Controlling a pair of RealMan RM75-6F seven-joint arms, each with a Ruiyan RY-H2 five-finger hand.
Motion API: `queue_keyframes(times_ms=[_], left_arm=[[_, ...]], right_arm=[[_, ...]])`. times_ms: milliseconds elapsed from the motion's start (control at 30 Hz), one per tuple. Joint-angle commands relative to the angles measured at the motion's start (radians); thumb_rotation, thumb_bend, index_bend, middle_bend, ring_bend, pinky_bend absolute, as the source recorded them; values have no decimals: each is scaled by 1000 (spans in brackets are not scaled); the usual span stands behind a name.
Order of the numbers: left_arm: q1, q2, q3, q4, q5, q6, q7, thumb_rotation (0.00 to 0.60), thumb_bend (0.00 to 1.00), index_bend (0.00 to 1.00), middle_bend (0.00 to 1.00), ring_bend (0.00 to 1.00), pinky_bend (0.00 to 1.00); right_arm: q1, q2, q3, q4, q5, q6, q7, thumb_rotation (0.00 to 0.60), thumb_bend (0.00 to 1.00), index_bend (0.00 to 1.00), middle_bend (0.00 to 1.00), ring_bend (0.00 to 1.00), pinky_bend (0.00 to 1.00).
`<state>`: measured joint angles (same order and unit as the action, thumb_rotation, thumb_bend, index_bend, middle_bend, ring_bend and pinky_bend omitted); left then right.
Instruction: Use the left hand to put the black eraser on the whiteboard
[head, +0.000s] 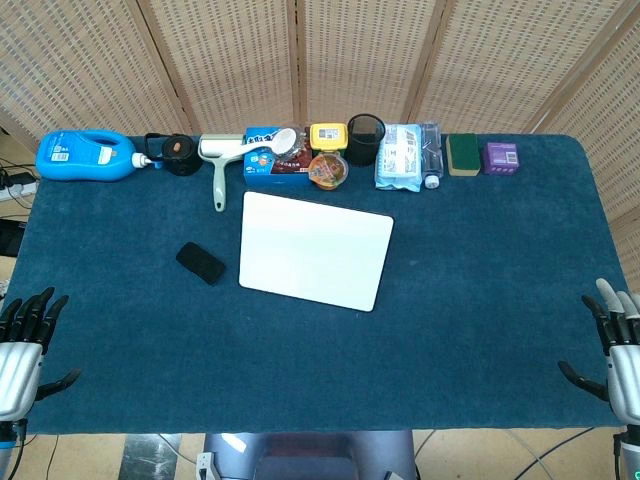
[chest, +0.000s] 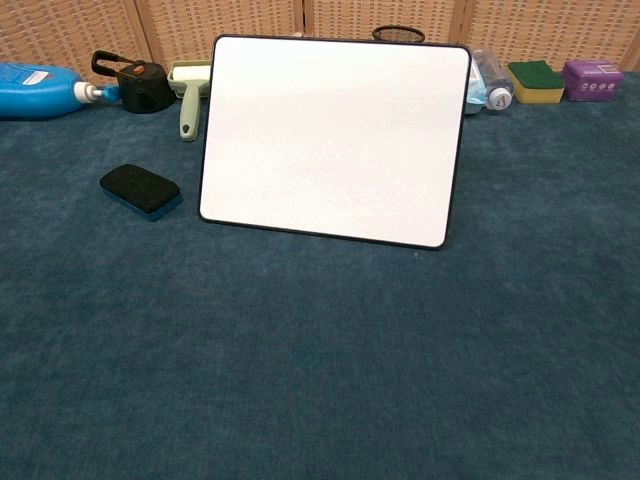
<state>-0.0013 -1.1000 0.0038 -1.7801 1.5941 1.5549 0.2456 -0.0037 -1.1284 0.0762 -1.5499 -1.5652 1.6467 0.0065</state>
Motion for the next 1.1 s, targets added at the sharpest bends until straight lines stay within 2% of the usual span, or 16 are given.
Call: queue_keyframes(times_ms=[33,233,367,433,567,667,833,1100], left_arm=[[0,2,1,-2,2,2,-2,600,52,0,0,0,14],[-2,11,1,-2,-5,-4,-15,600,52,0,0,0,15],[-46,25,-25,8,-29,-61,-39,600,58,0,0,0,14],[-108,40,-53,31,-40,-138,-90,600,81,0,0,0,14],[-273,67,-109,149,-23,-329,-324,600,107,0,0,0,15],[-357,57,-126,231,-31,-441,-369,600,108,0,0,0,16],[-484,-20,-143,356,-57,-600,-385,600,108,0,0,0,83],[-604,-167,-153,540,-77,-700,-320,600,110,0,0,0,83]], right_arm=[[2,-3,0,3,4,-7,-1,600,0,124,40,26,0],[4,-8,-3,6,3,-15,-13,600,0,124,40,26,0],[4,-14,-5,8,8,-23,-25,600,0,124,39,26,0],[5,-17,-6,10,10,-27,-32,600,0,124,39,26,0],[8,-20,-5,8,12,-33,-34,600,0,124,39,26,0],[13,-23,1,10,20,-41,-38,600,0,124,39,26,0],[33,-32,15,13,44,-75,-48,600,0,124,39,26,0],[52,-48,30,47,107,-136,-45,600,0,124,39,26,0]])
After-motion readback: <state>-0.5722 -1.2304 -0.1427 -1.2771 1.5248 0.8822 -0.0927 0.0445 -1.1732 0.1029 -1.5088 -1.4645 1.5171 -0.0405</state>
